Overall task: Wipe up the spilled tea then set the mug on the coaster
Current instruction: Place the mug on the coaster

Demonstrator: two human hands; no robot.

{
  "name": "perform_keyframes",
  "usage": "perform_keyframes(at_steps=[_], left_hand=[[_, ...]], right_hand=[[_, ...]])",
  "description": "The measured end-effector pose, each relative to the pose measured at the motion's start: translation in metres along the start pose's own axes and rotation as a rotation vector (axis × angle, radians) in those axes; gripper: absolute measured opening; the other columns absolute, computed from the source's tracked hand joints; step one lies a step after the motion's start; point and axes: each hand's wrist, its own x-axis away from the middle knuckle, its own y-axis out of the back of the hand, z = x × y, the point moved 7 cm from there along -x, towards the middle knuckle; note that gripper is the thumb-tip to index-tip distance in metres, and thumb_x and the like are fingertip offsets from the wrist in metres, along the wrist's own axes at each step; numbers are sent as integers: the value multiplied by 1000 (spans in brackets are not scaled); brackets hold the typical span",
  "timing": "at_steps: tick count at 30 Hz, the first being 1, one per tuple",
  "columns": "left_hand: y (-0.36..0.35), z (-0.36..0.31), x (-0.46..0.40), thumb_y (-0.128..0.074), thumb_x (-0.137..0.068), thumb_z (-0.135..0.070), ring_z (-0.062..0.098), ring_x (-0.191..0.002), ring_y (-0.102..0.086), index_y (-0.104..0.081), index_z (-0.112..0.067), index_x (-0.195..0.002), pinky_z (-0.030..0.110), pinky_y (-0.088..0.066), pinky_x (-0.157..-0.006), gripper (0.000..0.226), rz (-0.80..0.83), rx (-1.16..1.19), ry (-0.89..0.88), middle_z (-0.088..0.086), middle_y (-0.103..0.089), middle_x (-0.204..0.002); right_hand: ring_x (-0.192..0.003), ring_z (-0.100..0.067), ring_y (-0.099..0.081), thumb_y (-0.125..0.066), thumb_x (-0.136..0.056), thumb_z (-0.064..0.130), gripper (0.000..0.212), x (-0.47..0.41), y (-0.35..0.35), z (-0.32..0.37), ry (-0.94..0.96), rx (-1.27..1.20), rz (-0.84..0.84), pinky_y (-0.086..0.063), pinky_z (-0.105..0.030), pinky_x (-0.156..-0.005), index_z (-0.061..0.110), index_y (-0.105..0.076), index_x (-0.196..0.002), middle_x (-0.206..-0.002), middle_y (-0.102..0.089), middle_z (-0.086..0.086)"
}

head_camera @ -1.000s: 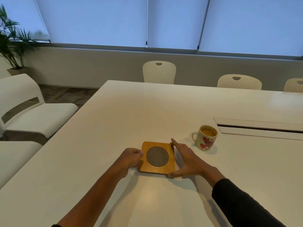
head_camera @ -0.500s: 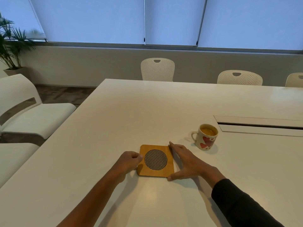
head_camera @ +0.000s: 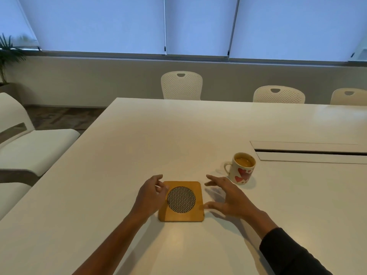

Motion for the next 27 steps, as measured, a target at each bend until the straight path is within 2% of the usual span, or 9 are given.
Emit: perform_keyframes(at_steps=[2, 4, 7, 10, 13, 16, 19, 22, 27], left_hand=[[-9, -11, -5, -70, -97, -23, 8, -91, -67, -56, -16, -140, 20, -54, -76, 46, 10, 43, -32, -6, -68, -102], [-21, -23, -10, -72, -95, -23, 10, -93, -67, -57, -18, -138, 20, -56, -77, 46, 32, 64, -58, -5, -67, -105], [-44, -42, -17, -75, -93, -25, 9, -95, -68, -57, -21, -136, 24, -59, -82, 47, 75, 63, -106, -4, -67, -114], [-71, -64, -25, -75, -93, -26, 10, -100, -69, -57, -20, -137, 20, -59, -81, 48, 133, 61, -186, -3, -67, -120], [-100, -86, -34, -75, -93, -23, 14, -103, -69, -57, -16, -139, 19, -57, -82, 50, 188, 83, -242, 1, -68, -123], [-127, -106, -43, -74, -94, -21, 19, -106, -70, -55, -13, -144, 23, -57, -87, 53, 231, 101, -262, 6, -69, -127], [-150, -124, -52, -72, -96, -20, 20, -112, -70, -53, -14, -148, 22, -55, -90, 56, 266, 111, -289, 9, -68, -135], [-171, -136, -59, -70, -97, -18, 23, -119, -70, -51, -13, -151, 19, -52, -91, 57, 296, 106, -296, 10, -63, -143], [-187, -143, -64, -66, -100, -17, 25, -126, -66, -60, -9, -143, 24, -50, -100, 44, 276, 46, -355, 9, -65, -141]], right_hand=[[-110, -6, -68, -73, -74, 83, 82, 9, 18, -4, -9, 19, -117, -61, -35, -93, 37, -59, -141, -121, -72, 20], [-90, -6, -71, -69, -74, 86, 68, 20, 34, -15, -44, 39, -202, -63, -31, -78, 34, -72, -118, -100, -74, 22], [-71, -5, -71, -61, -73, 92, 62, 38, 58, -38, -108, 72, -328, -59, -20, -63, 35, -75, -91, -77, -72, 25], [-57, -12, -69, -66, -74, 88, 60, 52, 83, -65, -173, 84, -451, -63, -33, -58, 29, -73, -80, -67, -72, 20], [-55, -16, -64, -72, -73, 83, 58, 61, 108, -87, -243, 68, -586, -61, -44, -54, 26, -68, -80, -66, -69, 11], [-67, -17, -64, -77, -67, 84, 62, 57, 123, -99, -298, 6, -645, -60, -38, -56, 31, -60, -94, -77, -66, 9], [-103, -11, -67, -92, -63, 68, 80, 39, 122, -111, -351, -109, -552, -57, -23, -74, 33, -56, -125, -116, -68, 10], [-128, -8, -58, -95, -66, 58, 99, 21, 114, -120, -338, -197, -442, -52, -24, -96, 31, -48, -148, -147, -57, 12], [-130, 1, -55, -95, -70, 54, 96, 1, 100, -122, -301, -251, -357, -45, -13, -99, 37, -46, -151, -149, -56, 20]])
